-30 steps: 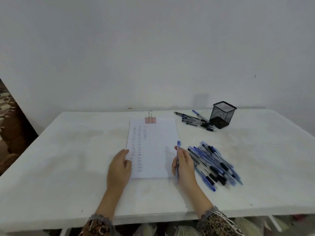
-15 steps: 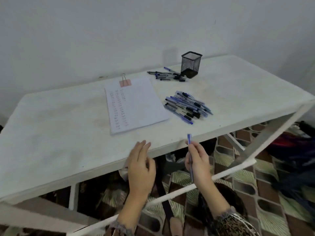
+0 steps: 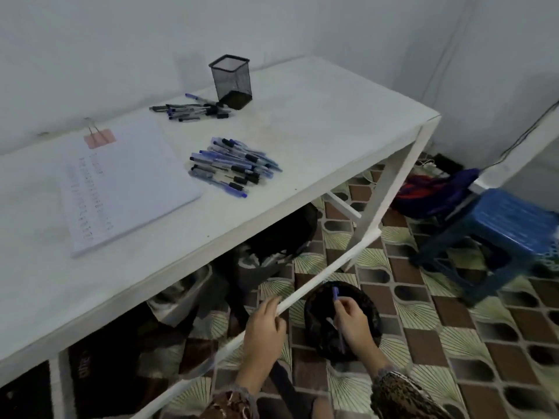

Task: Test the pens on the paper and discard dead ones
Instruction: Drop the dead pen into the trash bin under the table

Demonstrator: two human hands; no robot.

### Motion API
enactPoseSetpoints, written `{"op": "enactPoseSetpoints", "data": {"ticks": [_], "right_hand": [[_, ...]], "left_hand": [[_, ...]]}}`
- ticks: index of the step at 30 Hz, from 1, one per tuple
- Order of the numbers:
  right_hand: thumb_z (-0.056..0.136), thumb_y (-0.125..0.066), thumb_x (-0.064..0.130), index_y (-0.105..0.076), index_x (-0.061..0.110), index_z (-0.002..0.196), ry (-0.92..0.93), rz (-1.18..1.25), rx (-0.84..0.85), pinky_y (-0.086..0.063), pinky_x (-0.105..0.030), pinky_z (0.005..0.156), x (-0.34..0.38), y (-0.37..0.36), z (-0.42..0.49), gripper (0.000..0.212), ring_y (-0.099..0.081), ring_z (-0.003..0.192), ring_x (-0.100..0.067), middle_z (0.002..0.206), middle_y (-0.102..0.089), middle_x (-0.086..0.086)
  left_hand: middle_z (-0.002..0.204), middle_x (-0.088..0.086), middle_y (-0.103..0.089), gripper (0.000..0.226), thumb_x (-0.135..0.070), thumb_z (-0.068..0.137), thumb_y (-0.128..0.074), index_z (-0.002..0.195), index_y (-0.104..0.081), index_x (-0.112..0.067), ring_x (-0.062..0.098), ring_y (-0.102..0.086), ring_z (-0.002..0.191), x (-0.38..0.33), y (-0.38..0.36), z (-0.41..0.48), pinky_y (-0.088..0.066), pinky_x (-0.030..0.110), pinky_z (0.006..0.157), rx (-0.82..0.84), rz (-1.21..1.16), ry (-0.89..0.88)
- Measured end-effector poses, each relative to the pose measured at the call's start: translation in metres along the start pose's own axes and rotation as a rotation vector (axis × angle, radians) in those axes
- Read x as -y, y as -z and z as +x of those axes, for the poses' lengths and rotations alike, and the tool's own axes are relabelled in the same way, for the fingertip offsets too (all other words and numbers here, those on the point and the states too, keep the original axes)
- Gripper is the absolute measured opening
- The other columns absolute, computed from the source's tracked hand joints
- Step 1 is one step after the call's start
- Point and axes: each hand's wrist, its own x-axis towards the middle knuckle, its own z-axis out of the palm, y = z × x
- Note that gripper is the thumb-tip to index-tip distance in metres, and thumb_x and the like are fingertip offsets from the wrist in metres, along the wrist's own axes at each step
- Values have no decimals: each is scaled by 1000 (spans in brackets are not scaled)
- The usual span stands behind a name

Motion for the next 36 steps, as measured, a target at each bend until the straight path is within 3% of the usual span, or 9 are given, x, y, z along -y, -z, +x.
{"op": "enactPoseSetpoints", "data": {"ticks": [3, 6, 10, 13, 16, 19, 25, 29, 36], "right_hand": [[98, -45, 21, -54, 11, 104, -59, -48, -66, -42, -15, 54, -29, 22, 25, 15, -54, 63, -11, 74, -58, -3], [97, -46, 25, -55, 10, 111, -110, -47, -125, -51, -39, 71, -66, 35, 61, 23, -60, 72, -25, 82, -62, -9], [95, -44, 17, -55, 13, 114, -267, 19, -105, -44, -33, 76, -120, 35, 122, 22, -55, 91, -23, 101, -60, -9], [91, -43, 5, -56, 6, 114, -381, 54, -45, -49, -34, 59, -173, 19, 169, 26, -58, 71, -25, 87, -59, -12], [90, -46, 3, -59, 1, 112, -407, -18, -24, -57, -44, 75, -227, -3, 210, 26, -63, 84, -32, 93, -60, -14], [89, -48, 2, -57, 1, 116, -413, -91, -35, -55, -40, 82, -268, -25, 244, 29, -63, 97, -34, 103, -61, -17], [89, -55, 13, -52, -1, 122, -375, -257, -9, -35, -24, 77, -317, -58, 280, 36, -52, 116, -30, 124, -55, -18], [89, -56, 18, -52, 0, 124, -315, -338, -48, -36, -27, 91, -334, -71, 283, 39, -48, 116, -32, 124, -51, -20], [89, -54, 8, -61, 3, 112, -102, -284, -222, -40, -30, 88, -282, -55, 264, 24, -55, 105, -29, 115, -56, -16]], "left_hand": [[135, -9, -46, 45, -14, 90, -47, 135, -44, -20, 8, -53, 109, -6, -40, 18, -45, 20, 90, 104, 11, 27], [134, -10, -47, 45, -16, 91, -45, 135, -43, -21, 9, -56, 102, -7, -87, 40, -49, 24, 84, 149, 39, 37], [133, -9, -49, 43, -18, 91, -46, 134, -44, -23, 10, -52, 114, 6, -158, 73, -44, 24, 94, 177, 82, -13], [133, -9, -49, 43, -17, 91, -46, 133, -44, -23, 9, -51, 115, 27, -211, 95, -43, 22, 94, 197, 85, -43], [137, -11, -44, 43, -17, 91, -44, 134, -43, -24, 8, -45, 123, 57, -263, 115, -36, 19, 99, 212, 115, -69], [140, -12, -40, 44, -18, 92, -42, 135, -41, -25, 7, -42, 125, 88, -306, 133, -33, 19, 101, 206, 157, -74], [144, -11, -35, 47, -20, 92, -40, 139, -38, -25, 8, -34, 132, 127, -364, 163, -30, 24, 109, 229, 188, -73], [145, -10, -34, 48, -20, 91, -41, 139, -38, -25, 7, -31, 134, 133, -384, 168, -28, 23, 110, 247, 179, -74], [142, -11, -38, 46, -18, 91, -41, 137, -41, -24, 7, -34, 131, 102, -347, 167, -27, 23, 108, 175, 134, -92]]}}
